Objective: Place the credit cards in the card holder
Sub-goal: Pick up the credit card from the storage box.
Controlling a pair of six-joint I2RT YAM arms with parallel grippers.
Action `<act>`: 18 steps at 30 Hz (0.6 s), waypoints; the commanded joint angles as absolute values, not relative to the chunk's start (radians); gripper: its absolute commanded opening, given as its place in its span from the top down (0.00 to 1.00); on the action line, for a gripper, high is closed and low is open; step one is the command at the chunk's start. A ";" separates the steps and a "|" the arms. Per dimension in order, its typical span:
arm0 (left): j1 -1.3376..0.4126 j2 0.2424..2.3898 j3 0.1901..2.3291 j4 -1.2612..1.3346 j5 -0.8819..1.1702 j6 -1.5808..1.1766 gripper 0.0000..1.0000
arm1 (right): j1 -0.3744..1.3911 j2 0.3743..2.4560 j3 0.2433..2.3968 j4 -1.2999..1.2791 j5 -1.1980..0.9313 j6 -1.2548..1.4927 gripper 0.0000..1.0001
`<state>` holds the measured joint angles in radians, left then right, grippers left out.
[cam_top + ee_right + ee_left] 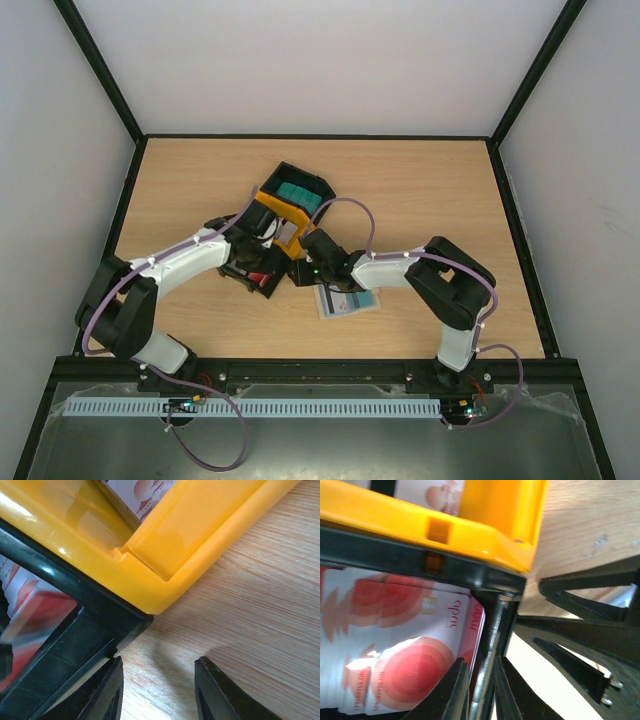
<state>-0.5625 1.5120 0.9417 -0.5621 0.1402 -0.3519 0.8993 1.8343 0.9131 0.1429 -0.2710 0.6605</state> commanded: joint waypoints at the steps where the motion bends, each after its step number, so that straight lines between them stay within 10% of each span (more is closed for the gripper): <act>1: -0.577 1.503 0.941 -0.613 0.219 -0.360 0.83 | 0.905 1.848 0.891 0.129 -0.218 0.676 0.60; 18: -0.580 1.562 0.931 -0.585 0.186 -0.363 0.63 | 0.904 1.833 0.880 0.126 -0.193 0.683 0.61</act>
